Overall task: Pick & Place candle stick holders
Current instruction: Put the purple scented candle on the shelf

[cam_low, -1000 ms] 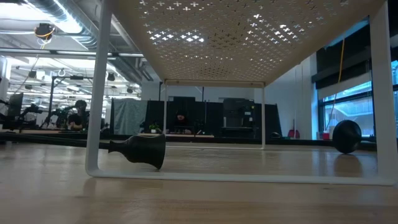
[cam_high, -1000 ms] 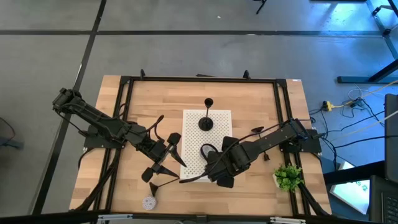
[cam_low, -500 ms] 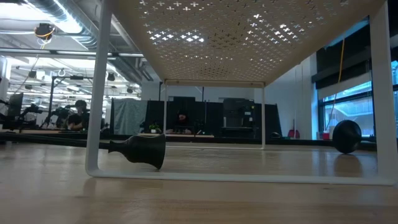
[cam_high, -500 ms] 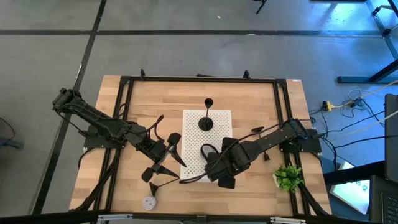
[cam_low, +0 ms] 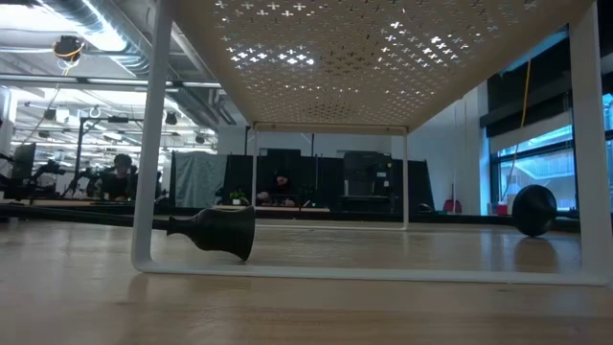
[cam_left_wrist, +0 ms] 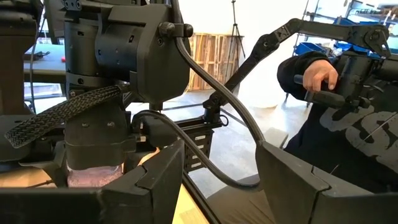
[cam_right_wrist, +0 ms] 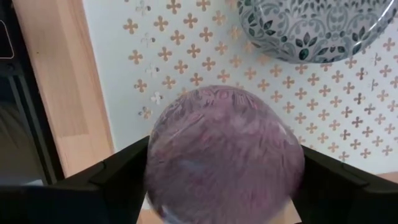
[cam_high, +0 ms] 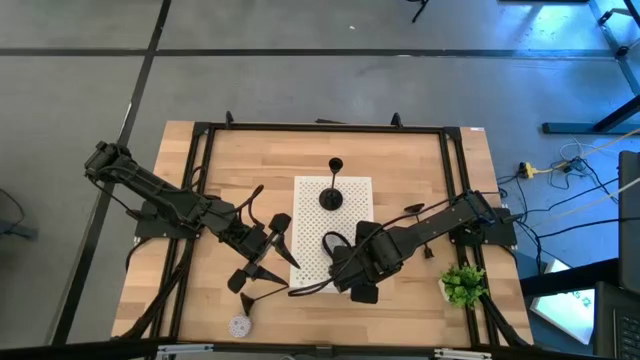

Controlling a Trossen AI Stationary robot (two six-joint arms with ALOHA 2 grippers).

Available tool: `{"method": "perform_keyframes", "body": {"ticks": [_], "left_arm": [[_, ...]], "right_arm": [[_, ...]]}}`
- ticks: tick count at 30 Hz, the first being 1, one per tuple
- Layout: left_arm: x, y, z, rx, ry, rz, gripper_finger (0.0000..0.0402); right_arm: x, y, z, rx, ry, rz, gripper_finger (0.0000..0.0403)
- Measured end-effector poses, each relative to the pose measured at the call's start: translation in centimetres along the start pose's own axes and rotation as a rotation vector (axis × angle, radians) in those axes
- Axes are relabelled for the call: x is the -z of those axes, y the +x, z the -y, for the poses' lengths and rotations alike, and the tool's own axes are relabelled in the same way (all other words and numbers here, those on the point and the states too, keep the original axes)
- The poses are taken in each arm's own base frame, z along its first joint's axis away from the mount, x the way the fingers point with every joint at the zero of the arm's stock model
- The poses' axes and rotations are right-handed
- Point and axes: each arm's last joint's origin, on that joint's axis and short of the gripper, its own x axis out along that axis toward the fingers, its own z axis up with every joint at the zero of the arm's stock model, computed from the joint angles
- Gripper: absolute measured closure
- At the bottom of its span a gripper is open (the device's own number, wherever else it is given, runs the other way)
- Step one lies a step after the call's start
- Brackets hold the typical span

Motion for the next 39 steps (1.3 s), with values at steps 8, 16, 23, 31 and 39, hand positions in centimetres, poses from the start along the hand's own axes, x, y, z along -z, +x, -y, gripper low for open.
{"method": "perform_keyframes", "body": {"ticks": [8, 16, 23, 31, 39], "left_arm": [[0.00, 0.00, 0.00, 0.000, 0.001, 0.000, 0.0206], [0.00, 0.00, 0.00, 0.000, -0.001, 0.000, 0.0206], [0.00, 0.00, 0.00, 0.000, -0.001, 0.000, 0.0206], [0.00, -0.01, 0.00, 0.000, -0.001, 0.000, 0.0206], [0.00, 0.00, 0.00, 0.000, -0.001, 0.000, 0.0206]], "right_arm": [[0.01, -0.01, 0.01, 0.000, 0.000, 0.000, 0.0038], [0.12, -0.02, 0.07, 0.007, -0.002, -0.011, 0.0013], [0.23, -0.02, 0.15, 0.014, -0.004, -0.023, 0.0010], [0.22, -0.02, 0.15, 0.016, -0.003, -0.021, 0.0010], [0.11, -0.29, 0.25, 0.037, -0.001, 0.005, 0.0010]]}}
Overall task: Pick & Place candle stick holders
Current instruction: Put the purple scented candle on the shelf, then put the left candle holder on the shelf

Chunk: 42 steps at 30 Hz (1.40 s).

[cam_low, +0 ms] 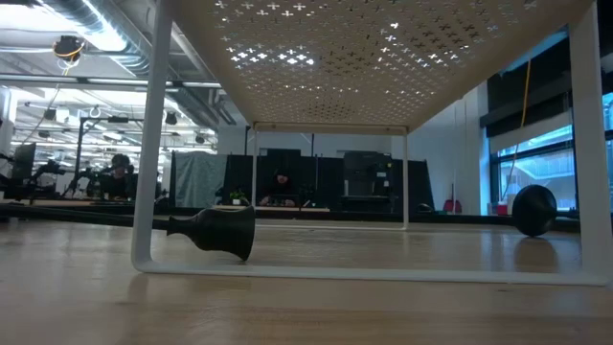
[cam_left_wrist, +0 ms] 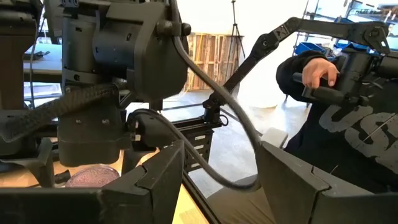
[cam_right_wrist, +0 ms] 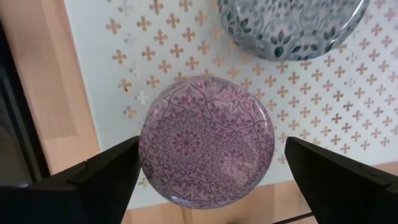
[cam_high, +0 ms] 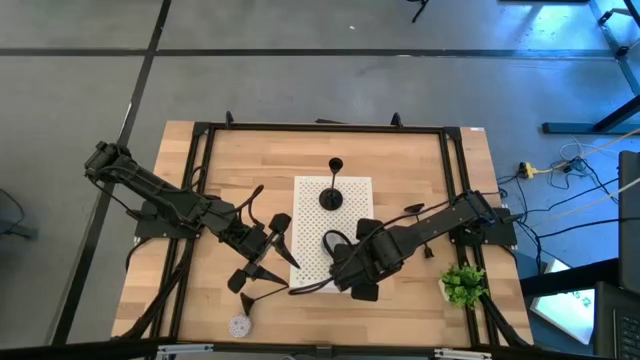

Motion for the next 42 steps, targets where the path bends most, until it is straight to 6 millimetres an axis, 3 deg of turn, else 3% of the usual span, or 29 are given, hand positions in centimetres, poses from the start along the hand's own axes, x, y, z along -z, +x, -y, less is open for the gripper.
{"method": "perform_keyframes", "body": {"ticks": [18, 27, 32, 39, 42], "left_arm": [[0.0, 0.0, 0.0, 0.000, 0.000, -0.001, 0.0206], [0.0, 0.0, 0.0, 0.000, 0.048, -0.002, 0.0206], [0.0, 0.0, 0.0, 0.000, 0.069, -0.001, 0.0206], [-0.1, 0.0, 0.0, -0.001, 0.109, 0.011, 0.0206], [-0.4, -0.3, 0.1, 0.002, 0.089, 0.026, 0.0206]], "right_arm": [[-0.5, -4.0, 0.5, -0.017, -0.024, 0.175, 0.0010], [-0.1, -7.5, 1.1, 0.200, -0.176, 0.417, 0.0010], [0.3, -8.4, 1.3, 0.255, -0.173, 0.473, 0.0010], [0.5, -8.4, 1.1, 0.215, -0.014, 0.488, 0.0010], [1.1, -8.7, 0.9, 0.282, 0.084, 0.537, 0.0010]]}}
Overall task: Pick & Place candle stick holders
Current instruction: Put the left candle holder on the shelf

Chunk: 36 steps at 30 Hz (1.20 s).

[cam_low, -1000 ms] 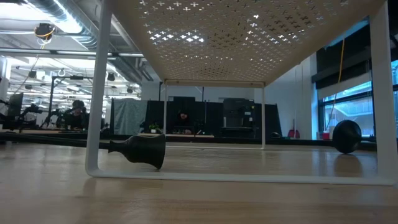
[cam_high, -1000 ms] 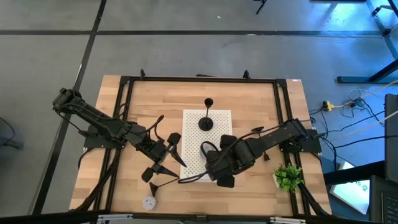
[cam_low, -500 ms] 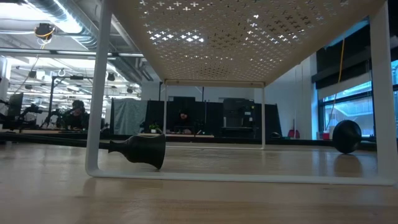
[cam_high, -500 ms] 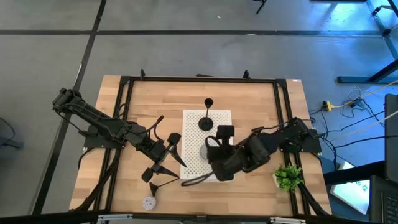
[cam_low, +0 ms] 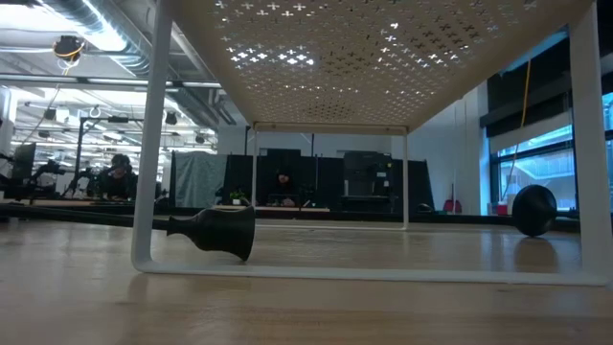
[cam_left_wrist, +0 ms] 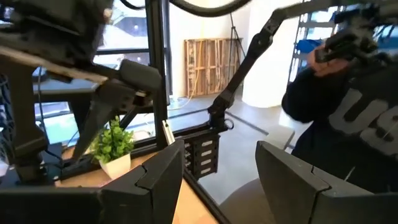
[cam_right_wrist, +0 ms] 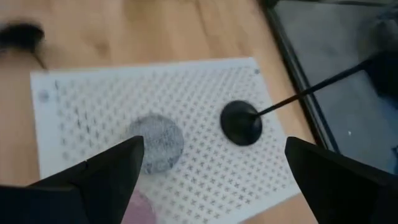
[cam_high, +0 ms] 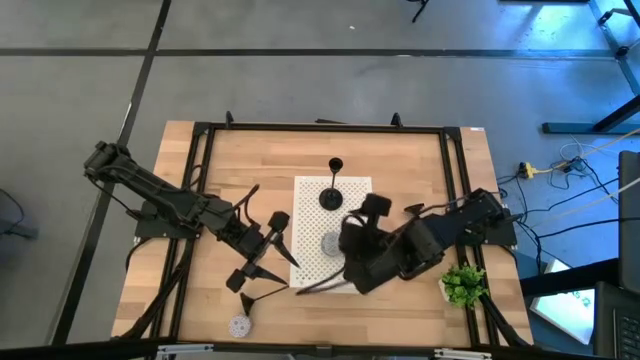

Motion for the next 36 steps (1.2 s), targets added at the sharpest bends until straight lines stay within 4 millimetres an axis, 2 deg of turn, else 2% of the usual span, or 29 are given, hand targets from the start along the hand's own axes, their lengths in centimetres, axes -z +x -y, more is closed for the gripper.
{"method": "perform_keyframes", "body": {"ticks": [3, 6, 10, 15, 18, 22, 26, 31, 36], "left_arm": [[-0.3, -0.3, 0.3, 0.010, -0.022, 0.016, 0.0206], [-1.0, -0.8, 0.7, 0.024, 0.039, 0.046, 0.0206], [-1.0, -0.8, 1.0, 0.031, 0.067, 0.046, 0.0206], [-1.1, -0.8, 1.7, 0.055, 0.060, 0.055, 0.0206], [-1.2, -0.8, 2.1, 0.071, 0.078, 0.071, 0.0206], [-1.4, -0.8, 2.4, 0.081, 0.096, 0.095, 0.0206], [-1.5, -0.8, 2.4, 0.080, 0.098, 0.104, 0.0206], [-1.5, -0.8, 2.4, 0.076, 0.123, 0.105, 0.0206], [-1.5, -0.8, 2.4, 0.075, 0.132, 0.105, 0.0206]], "right_arm": [[0.5, -1.5, -0.2, -0.029, 0.022, 0.028, 0.0010], [1.1, -3.3, -0.4, -0.065, 0.029, 0.058, 0.0010], [2.6, -6.1, -1.6, -0.051, -0.017, 0.157, 0.0010], [5.2, -10.1, -3.7, 0.026, -0.091, 0.367, 0.0010], [6.5, -11.6, -4.6, 0.012, -0.106, 0.417, 0.0010], [7.9, -11.7, -5.7, 0.003, -0.135, 0.417, 0.0011], [8.9, -10.6, -6.7, -0.013, -0.142, 0.359, 0.0010], [9.6, -8.8, -7.6, -0.007, -0.141, 0.292, 0.0010], [9.8, -8.3, -8.5, -0.026, -0.167, 0.300, 0.0010]]}}
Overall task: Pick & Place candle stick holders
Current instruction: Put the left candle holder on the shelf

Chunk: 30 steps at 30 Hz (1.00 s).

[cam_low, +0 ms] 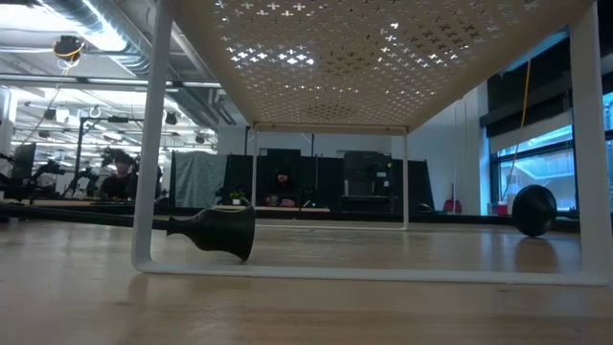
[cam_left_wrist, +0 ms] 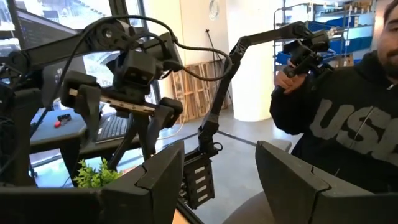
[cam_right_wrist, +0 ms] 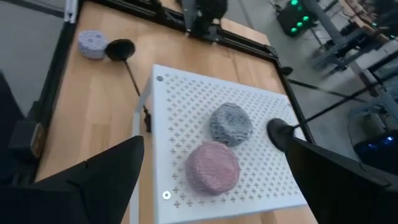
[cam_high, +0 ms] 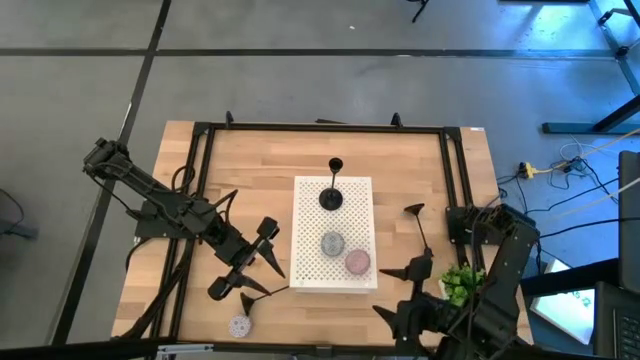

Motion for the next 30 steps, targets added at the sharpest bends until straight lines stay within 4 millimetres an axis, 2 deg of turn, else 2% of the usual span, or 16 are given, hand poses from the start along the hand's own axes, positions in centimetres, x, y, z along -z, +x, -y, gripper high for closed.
{"method": "perform_keyframes", "body": {"ticks": [4, 10, 17, 21, 23, 25, 30], "left_arm": [[0.0, 0.0, 0.0, 0.000, 0.000, -0.001, 0.0206], [0.0, 0.0, 0.0, 0.000, 0.000, -0.001, 0.0206], [0.0, 0.0, 0.0, 0.000, -0.001, -0.001, 0.0206], [0.0, 0.0, 0.0, 0.001, -0.002, -0.004, 0.0206], [0.1, 0.0, 0.0, 0.001, -0.003, -0.007, 0.0206], [0.1, 0.0, 0.0, 0.001, -0.008, -0.010, 0.0206], [0.1, 0.0, 0.0, 0.002, -0.010, -0.010, 0.0206]], "right_arm": [[-0.4, 0.1, -0.9, -0.099, -0.052, -0.011, 0.0010], [-2.2, -0.3, -2.9, -0.484, -0.190, 0.043, 0.0010], [-3.2, 0.3, -3.1, -0.690, -0.290, 0.091, 0.0010], [-3.7, 0.7, -4.0, -0.896, -0.369, 0.205, 0.0010], [-3.8, 0.8, -3.7, -0.977, -0.396, 0.241, 0.0010], [-3.5, 1.0, -3.0, -0.971, -0.384, 0.240, 0.0010], [-1.5, 2.9, -1.8, -0.783, -0.272, 0.185, 0.0010]]}}
